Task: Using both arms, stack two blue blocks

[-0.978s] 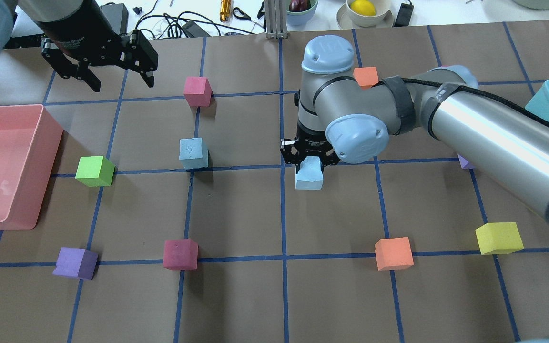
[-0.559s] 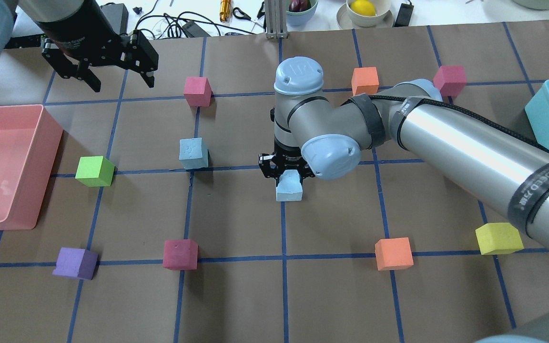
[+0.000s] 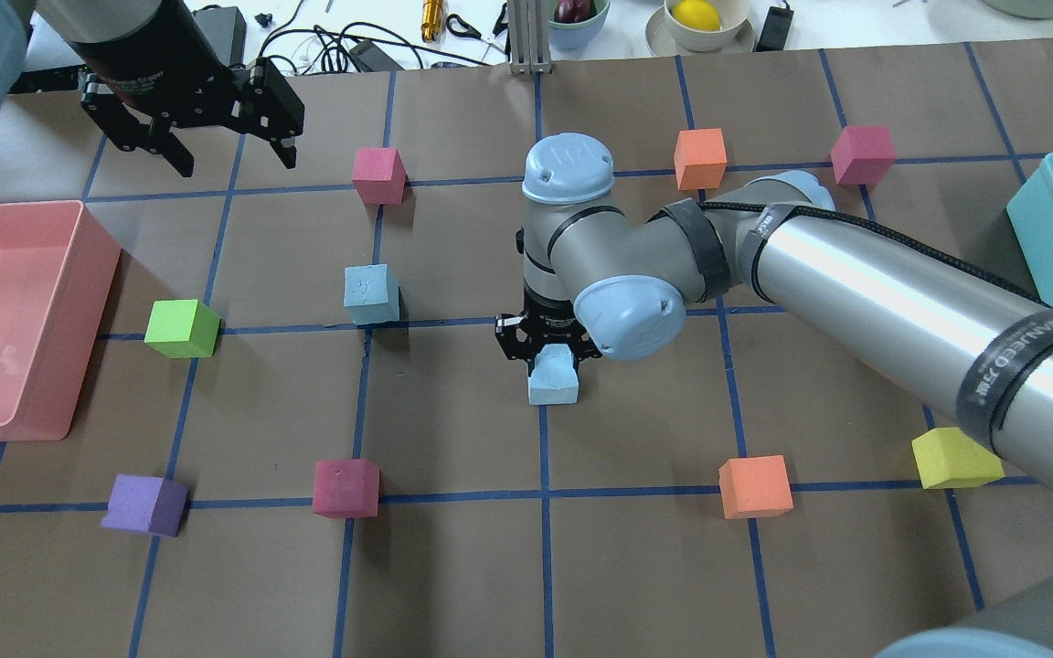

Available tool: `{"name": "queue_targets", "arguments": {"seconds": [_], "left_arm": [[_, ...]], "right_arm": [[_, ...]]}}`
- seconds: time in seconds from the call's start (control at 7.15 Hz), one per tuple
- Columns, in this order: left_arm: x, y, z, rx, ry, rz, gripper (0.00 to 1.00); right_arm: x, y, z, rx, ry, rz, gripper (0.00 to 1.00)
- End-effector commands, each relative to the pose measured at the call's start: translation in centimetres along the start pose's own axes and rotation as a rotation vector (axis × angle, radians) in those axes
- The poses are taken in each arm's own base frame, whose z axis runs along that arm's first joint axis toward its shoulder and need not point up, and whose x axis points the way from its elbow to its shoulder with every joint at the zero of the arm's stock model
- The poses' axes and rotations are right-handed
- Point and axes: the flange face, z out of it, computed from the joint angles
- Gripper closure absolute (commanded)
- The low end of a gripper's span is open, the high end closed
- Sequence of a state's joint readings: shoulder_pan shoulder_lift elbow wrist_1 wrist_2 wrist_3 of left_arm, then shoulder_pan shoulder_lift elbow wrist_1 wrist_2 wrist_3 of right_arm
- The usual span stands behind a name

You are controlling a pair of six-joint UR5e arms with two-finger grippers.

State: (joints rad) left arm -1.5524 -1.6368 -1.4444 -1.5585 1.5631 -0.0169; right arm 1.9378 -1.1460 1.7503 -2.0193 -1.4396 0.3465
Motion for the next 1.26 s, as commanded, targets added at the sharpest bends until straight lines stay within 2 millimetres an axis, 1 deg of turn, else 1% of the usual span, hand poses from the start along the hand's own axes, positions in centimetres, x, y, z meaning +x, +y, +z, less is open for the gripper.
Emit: {"name": "queue_targets", "arguments": {"seconds": [0.0,0.42,0.56,0.7,0.98,1.12], "left_arm": [[0.0,0.0,0.0,0.001,0.000,0.000,0.00],[0.0,0.0,0.0,-0.001,0.000,0.000,0.00],[0.0,0.0,0.0,-0.001,0.000,0.000,0.00],[0.0,0.0,0.0,-0.001,0.000,0.000,0.00],[-0.1,0.0,0.0,-0.001,0.000,-0.001,0.00],[0.0,0.0,0.0,-0.001,0.000,0.000,0.00]], "right_arm": [[-0.1,0.2,0.3,-0.007,0.001,-0.002,0.52],[-0.3,0.2,0.2,-0.018,-0.042,0.033,0.51],[-0.1,0.3,0.5,-0.020,-0.025,0.031,0.27],[-0.1,0.3,0.4,-0.015,-0.026,0.034,0.00],[-0.3,0.1,-0.3,-0.009,-0.042,0.056,0.00],[0.1,-0.2,-0.9,0.004,-0.034,0.061,0.00]]}}
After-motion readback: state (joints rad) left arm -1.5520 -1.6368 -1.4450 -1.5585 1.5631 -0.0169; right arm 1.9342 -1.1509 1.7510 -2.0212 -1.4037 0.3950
